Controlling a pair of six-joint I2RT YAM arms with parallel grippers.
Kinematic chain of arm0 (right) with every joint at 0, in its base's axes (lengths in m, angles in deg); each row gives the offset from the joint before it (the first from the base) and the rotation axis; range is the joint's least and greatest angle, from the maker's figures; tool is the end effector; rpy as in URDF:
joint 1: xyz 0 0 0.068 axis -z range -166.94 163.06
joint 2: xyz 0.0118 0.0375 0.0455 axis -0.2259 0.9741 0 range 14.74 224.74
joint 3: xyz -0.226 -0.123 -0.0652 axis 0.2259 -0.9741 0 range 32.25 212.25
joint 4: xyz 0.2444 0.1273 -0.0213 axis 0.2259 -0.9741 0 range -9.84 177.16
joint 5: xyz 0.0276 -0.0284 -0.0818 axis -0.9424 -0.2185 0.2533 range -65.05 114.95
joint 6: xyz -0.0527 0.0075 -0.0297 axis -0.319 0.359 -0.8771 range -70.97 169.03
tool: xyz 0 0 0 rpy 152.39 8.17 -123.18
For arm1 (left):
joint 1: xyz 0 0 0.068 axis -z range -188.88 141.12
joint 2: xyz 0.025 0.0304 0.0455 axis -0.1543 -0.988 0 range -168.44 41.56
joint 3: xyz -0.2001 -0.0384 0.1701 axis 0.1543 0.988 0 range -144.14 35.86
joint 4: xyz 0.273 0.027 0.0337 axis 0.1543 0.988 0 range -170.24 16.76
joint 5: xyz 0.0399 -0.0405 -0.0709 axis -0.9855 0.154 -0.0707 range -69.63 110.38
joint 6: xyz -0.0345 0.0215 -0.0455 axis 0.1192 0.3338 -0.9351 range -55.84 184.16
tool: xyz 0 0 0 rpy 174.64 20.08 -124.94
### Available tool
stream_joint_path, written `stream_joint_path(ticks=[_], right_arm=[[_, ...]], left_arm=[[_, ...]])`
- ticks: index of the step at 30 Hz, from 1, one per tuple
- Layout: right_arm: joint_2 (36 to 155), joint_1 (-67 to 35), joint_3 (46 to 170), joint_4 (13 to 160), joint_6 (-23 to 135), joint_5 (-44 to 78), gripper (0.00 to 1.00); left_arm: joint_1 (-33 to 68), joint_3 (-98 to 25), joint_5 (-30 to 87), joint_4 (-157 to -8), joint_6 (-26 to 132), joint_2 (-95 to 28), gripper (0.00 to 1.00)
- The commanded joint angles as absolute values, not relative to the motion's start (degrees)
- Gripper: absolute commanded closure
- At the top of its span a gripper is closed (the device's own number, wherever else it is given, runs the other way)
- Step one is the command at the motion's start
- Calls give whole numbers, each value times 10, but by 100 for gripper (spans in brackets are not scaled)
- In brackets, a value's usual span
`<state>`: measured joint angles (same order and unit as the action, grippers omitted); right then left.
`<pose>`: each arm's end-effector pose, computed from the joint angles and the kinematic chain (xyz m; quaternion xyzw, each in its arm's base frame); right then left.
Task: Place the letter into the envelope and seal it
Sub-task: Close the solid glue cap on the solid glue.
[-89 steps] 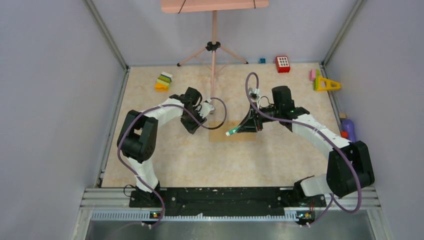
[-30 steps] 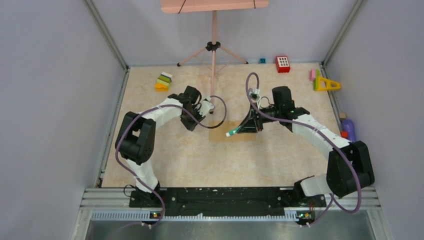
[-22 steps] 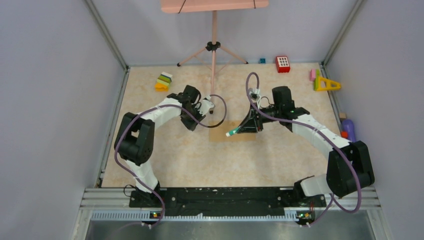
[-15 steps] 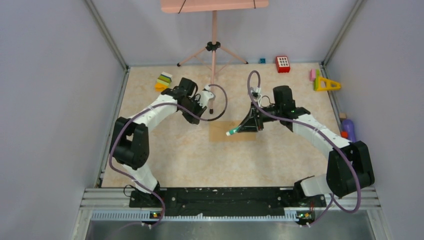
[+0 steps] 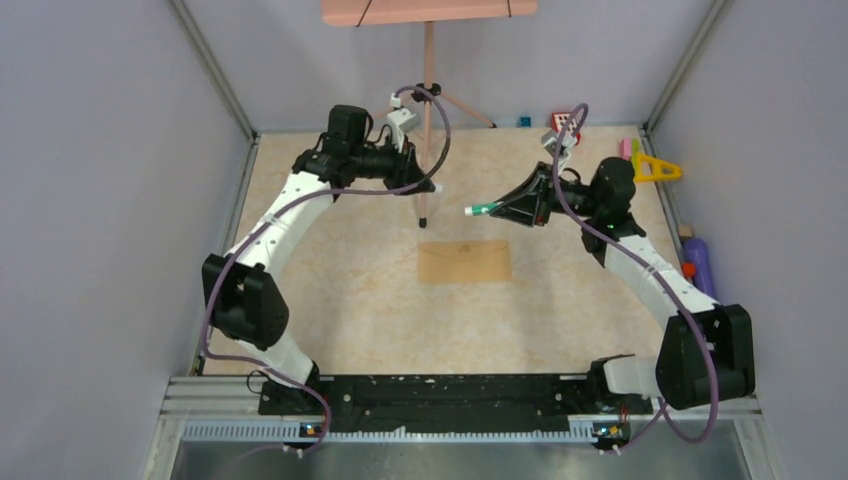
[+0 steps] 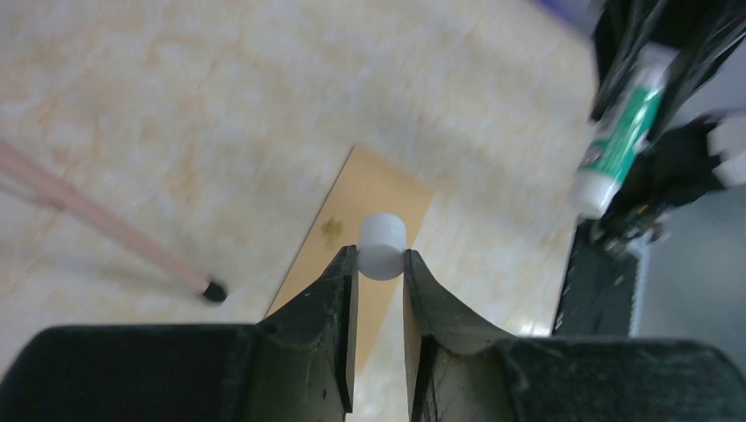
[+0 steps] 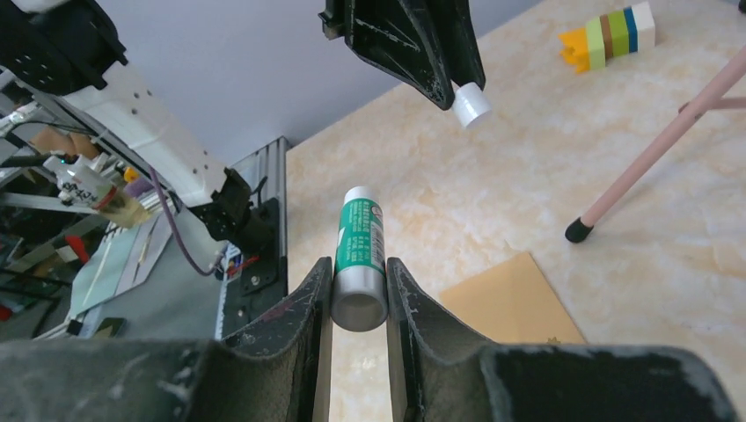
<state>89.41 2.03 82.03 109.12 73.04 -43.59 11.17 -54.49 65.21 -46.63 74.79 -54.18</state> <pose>0.2909 0.0999 0.3007 -0.3176 0.6391 0.5606 0.4200 0.3588 -0.1651 0.3368 0.3791 0.7613 -0.3757 0.3683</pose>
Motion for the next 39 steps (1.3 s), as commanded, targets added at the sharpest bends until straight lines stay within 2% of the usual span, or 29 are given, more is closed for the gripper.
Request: stream_joint_path(ticks=[1, 6, 9, 16, 25, 39], right_arm=[[871, 36, 791, 1378, 926, -415, 98], [889, 55, 739, 1601, 1083, -374, 98], [899, 60, 717, 1672, 1130, -352, 99], [921, 61, 700, 1749, 1189, -309, 99], [964, 44, 704, 1762, 1197, -307, 100], [962, 19, 698, 1732, 1161, -309, 100]], left_arm=[[95, -488, 814, -725, 503, -497, 100], [94, -357, 865, -1138, 188, -490, 100], [95, -309, 847, -1272, 79, -482, 100], [100, -271, 827, -1297, 54, -460, 100], [123, -267, 827, -1290, 60, -469, 100], [137, -269, 834, -1287, 66, -474, 100]])
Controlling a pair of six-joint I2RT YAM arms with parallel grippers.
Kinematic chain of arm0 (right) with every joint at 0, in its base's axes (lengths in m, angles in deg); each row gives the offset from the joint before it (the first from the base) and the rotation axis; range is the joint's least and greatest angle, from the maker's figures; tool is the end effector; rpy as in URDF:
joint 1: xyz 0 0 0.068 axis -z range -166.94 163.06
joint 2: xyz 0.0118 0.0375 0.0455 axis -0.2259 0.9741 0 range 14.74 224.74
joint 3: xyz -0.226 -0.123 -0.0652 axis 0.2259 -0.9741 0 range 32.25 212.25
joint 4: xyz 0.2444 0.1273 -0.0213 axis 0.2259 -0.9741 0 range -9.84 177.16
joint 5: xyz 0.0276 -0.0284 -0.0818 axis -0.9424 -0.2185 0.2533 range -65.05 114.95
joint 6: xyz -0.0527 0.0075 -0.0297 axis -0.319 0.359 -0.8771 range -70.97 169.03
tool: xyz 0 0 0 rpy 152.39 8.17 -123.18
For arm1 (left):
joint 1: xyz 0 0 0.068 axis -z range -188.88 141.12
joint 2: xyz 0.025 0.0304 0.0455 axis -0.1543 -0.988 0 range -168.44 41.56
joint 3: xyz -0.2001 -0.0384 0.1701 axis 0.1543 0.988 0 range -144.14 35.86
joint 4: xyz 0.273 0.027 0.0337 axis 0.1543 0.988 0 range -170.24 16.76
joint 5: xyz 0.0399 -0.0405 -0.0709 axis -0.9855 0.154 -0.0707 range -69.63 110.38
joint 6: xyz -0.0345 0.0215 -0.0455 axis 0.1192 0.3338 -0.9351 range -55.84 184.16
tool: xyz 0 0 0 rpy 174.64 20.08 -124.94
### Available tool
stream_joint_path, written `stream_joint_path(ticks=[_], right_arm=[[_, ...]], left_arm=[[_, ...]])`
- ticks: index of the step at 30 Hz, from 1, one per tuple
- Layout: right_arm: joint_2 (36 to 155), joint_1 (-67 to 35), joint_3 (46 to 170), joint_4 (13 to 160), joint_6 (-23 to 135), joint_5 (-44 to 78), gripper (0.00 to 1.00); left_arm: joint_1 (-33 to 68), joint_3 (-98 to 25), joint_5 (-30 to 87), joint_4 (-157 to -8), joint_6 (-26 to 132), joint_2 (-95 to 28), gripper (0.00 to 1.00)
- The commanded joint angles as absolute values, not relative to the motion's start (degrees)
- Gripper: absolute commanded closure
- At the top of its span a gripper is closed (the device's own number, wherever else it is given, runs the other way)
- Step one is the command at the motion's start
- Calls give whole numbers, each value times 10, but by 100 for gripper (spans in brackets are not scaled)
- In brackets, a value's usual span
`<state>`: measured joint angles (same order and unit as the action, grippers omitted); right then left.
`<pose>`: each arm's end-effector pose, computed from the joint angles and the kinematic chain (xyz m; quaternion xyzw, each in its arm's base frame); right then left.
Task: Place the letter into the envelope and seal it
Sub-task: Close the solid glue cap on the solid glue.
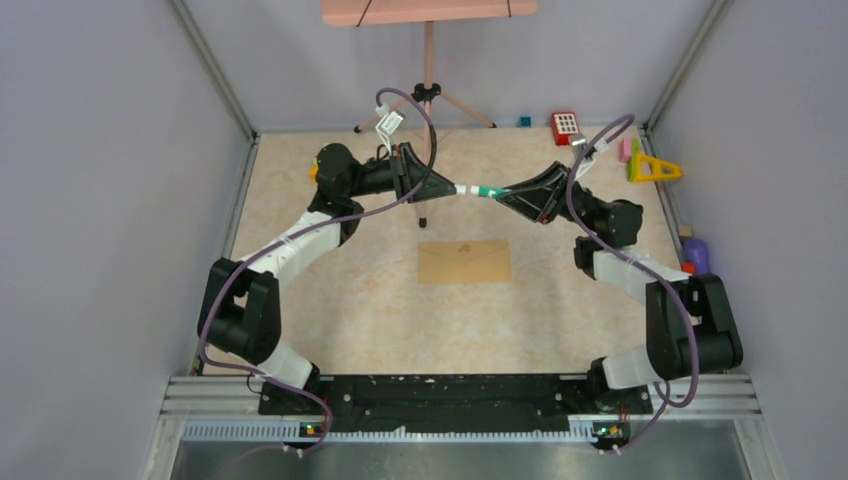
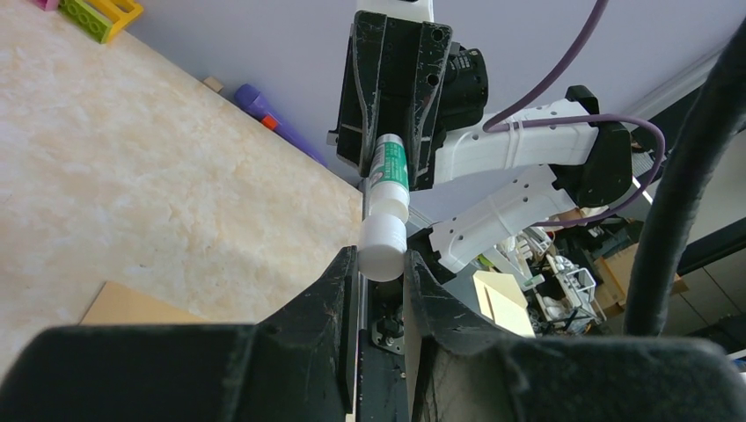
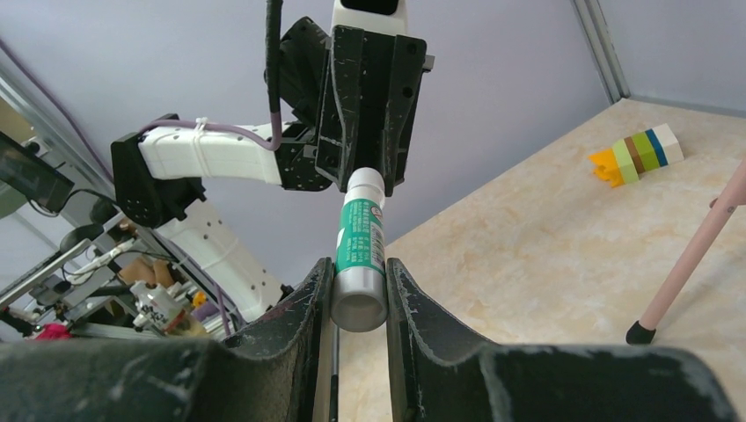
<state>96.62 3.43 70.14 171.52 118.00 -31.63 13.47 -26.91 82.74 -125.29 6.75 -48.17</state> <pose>0.2782 0.0857 0.2934 -0.1908 0.5340 0.6601 0.4926 0.3259 -0.1776 0.3345 0.2483 0.6053 -0.6773 0.3365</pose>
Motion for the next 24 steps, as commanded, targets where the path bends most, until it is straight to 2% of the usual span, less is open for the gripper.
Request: stream_joint_path(ticks=[1, 24], right_arm=[[962, 16, 699, 1731, 1159, -310, 100], [969, 8, 704, 1723, 1145, -322, 100]], left_arm=[[137, -269, 834, -1287, 66, -475, 100], [161, -275, 856, -1286, 70, -483, 100]])
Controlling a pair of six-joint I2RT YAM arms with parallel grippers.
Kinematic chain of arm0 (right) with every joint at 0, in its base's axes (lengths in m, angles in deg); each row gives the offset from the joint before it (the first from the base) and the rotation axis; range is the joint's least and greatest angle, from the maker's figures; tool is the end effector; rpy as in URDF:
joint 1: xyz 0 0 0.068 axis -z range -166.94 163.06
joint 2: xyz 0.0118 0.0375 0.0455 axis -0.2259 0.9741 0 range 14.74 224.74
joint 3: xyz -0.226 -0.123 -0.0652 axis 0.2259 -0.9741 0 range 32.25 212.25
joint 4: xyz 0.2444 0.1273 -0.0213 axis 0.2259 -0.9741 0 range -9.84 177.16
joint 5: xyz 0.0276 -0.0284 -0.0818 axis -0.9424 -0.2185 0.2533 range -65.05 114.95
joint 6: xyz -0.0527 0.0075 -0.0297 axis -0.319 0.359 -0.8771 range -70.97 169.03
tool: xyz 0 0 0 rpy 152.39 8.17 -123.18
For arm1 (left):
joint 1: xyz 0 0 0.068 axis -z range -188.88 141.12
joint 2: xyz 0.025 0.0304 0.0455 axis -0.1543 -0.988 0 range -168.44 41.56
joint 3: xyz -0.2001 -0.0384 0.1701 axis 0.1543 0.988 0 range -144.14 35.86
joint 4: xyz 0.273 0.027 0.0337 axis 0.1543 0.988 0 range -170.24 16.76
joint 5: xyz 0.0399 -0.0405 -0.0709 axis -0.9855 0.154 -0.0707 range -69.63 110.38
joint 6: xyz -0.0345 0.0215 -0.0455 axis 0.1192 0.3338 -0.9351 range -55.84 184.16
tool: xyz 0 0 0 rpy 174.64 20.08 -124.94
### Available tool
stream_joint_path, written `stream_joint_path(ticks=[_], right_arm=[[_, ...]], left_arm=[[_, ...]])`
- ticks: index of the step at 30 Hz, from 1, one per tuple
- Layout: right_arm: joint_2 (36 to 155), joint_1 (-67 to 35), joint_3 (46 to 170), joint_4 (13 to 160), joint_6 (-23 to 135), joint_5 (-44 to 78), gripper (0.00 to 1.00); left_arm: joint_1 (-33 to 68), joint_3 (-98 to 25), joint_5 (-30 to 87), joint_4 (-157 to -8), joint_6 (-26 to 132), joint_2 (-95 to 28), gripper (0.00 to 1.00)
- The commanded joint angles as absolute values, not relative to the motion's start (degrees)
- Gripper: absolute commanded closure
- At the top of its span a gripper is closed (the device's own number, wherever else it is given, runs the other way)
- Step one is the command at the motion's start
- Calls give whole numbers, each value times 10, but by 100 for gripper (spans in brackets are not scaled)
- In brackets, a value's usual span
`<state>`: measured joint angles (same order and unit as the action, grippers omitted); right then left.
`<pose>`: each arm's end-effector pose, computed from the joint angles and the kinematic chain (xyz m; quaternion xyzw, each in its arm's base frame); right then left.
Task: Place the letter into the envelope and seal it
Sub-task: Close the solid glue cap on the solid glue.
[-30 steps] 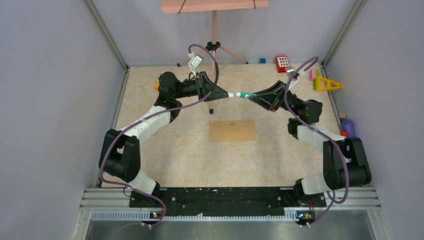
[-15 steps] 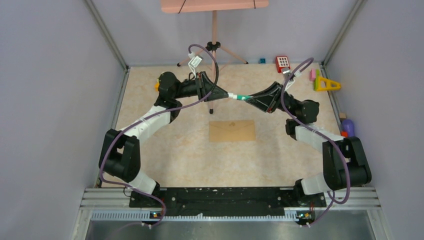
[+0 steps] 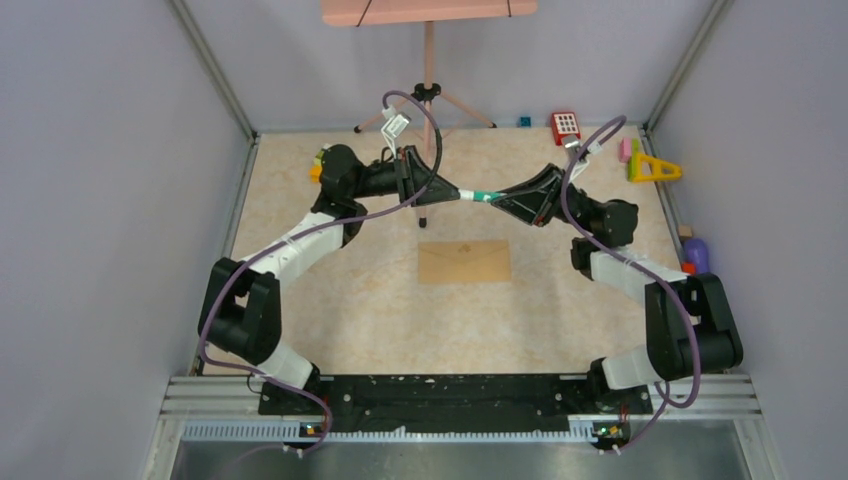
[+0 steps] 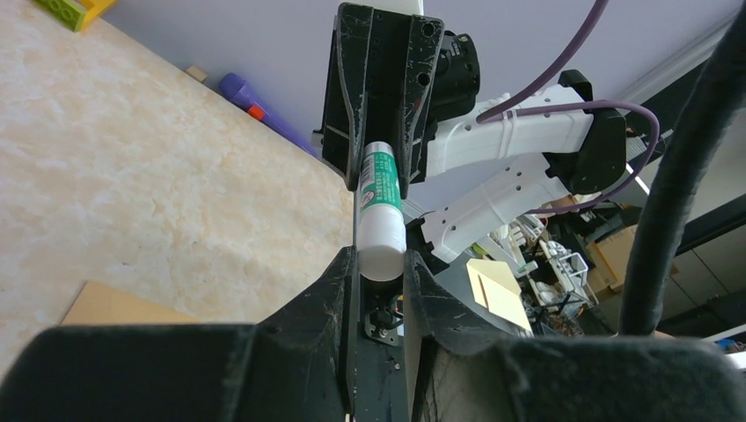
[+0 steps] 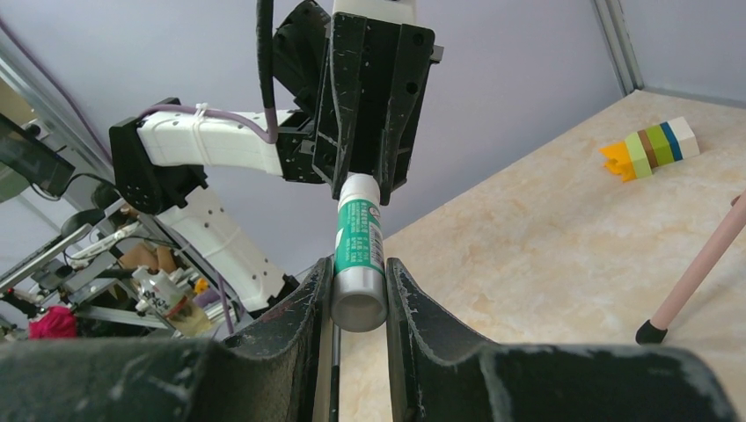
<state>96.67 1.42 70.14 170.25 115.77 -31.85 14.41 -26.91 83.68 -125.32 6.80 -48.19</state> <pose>0.2764 0.0958 0.2914 -0.2057 0.5340 0.6603 0.4863 0.3223 -0.1830 0.3342 0.2598 0.6024 -0.6808 0.3260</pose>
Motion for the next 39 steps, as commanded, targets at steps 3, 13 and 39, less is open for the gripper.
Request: stream_joint_path(ticks=[3, 13, 39], right_arm=[[972, 8, 706, 1725, 1145, -324, 100], [969, -2, 715, 1632, 1085, -331, 100], [956, -27, 720, 1549, 1019, -341, 100]], left_arm=[[163, -277, 859, -1285, 71, -482, 100], [175, -287, 851, -1210, 131, -482, 100], [197, -305, 859, -1116, 215, -484, 56]])
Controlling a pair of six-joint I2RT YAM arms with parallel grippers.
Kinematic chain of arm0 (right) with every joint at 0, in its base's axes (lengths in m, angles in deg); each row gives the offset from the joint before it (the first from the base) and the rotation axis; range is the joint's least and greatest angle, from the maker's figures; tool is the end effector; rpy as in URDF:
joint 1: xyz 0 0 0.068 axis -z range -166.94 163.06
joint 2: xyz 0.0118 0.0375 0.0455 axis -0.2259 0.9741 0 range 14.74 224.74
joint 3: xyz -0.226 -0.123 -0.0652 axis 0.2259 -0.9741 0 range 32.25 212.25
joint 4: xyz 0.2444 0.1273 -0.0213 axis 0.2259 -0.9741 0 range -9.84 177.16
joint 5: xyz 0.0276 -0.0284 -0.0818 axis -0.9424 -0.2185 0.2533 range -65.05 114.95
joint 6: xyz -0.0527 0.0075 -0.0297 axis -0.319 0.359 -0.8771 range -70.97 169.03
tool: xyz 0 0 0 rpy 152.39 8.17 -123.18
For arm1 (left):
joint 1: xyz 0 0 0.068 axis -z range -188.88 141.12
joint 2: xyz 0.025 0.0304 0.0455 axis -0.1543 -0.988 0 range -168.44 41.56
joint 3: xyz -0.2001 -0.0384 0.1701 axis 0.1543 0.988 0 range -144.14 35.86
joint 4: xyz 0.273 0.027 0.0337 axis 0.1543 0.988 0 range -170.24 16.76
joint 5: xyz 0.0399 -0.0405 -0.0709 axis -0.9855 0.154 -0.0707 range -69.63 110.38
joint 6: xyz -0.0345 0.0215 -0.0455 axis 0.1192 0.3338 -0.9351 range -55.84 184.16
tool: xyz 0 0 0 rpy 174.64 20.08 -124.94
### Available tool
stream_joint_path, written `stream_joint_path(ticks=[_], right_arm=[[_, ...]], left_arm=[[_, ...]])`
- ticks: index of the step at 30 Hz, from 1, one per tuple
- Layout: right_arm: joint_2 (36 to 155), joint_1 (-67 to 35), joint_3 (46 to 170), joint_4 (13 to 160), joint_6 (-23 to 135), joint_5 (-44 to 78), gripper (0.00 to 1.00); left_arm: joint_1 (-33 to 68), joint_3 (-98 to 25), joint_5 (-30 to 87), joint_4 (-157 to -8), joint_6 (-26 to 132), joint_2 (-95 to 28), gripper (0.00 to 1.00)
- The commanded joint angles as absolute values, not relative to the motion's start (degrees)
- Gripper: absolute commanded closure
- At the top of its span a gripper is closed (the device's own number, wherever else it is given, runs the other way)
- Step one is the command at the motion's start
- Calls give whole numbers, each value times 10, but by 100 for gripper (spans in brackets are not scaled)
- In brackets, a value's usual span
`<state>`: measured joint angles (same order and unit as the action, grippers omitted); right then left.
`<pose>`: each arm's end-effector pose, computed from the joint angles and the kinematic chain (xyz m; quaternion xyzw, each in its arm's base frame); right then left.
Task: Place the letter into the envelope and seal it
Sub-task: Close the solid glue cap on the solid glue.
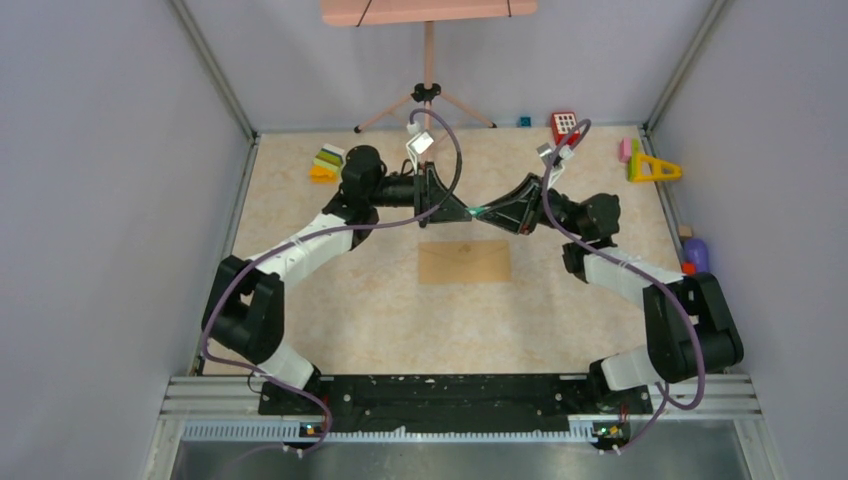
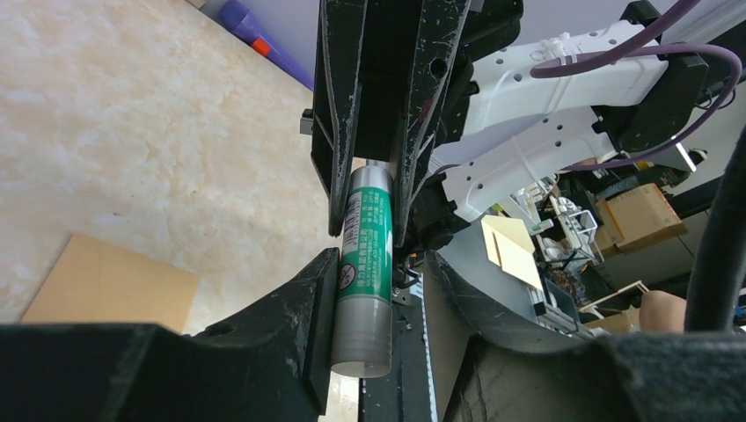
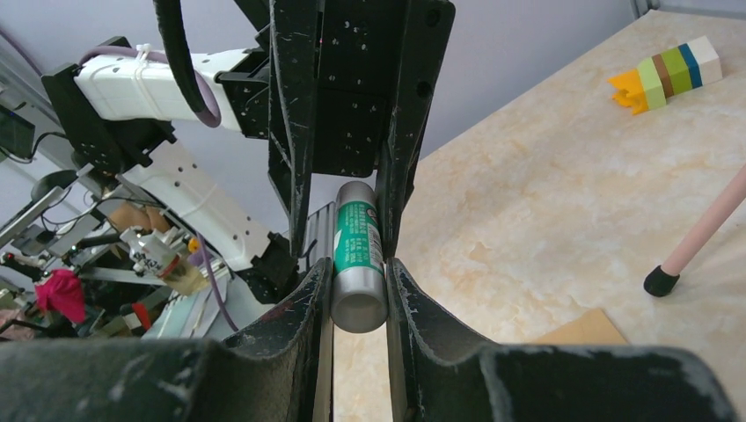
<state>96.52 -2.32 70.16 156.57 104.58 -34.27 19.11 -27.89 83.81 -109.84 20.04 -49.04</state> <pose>0.2796 0.1175 0.2716 -0.2333 0.5790 0.6413 0.4462 0.3137 -0.2128 0.3100 0.2945 0.6346 -0.6556 0.2843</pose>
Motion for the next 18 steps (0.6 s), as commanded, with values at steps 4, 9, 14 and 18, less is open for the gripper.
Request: stream_joint_path(ticks=[4, 9, 14, 18], right_arm=[[963, -27, 731, 1535, 1018, -349, 100], [971, -26, 760, 1460, 985, -376, 100], [970, -26, 779, 1386, 945, -392, 100], [969, -26, 794, 1350, 925, -410, 100]], left_arm=[[197, -312, 869, -1085, 252, -483, 57], [196, -332, 885, -1016, 311, -482, 58], [197, -344, 888, -973, 348, -477, 49], [197, -346, 891, -965, 357, -474, 37]])
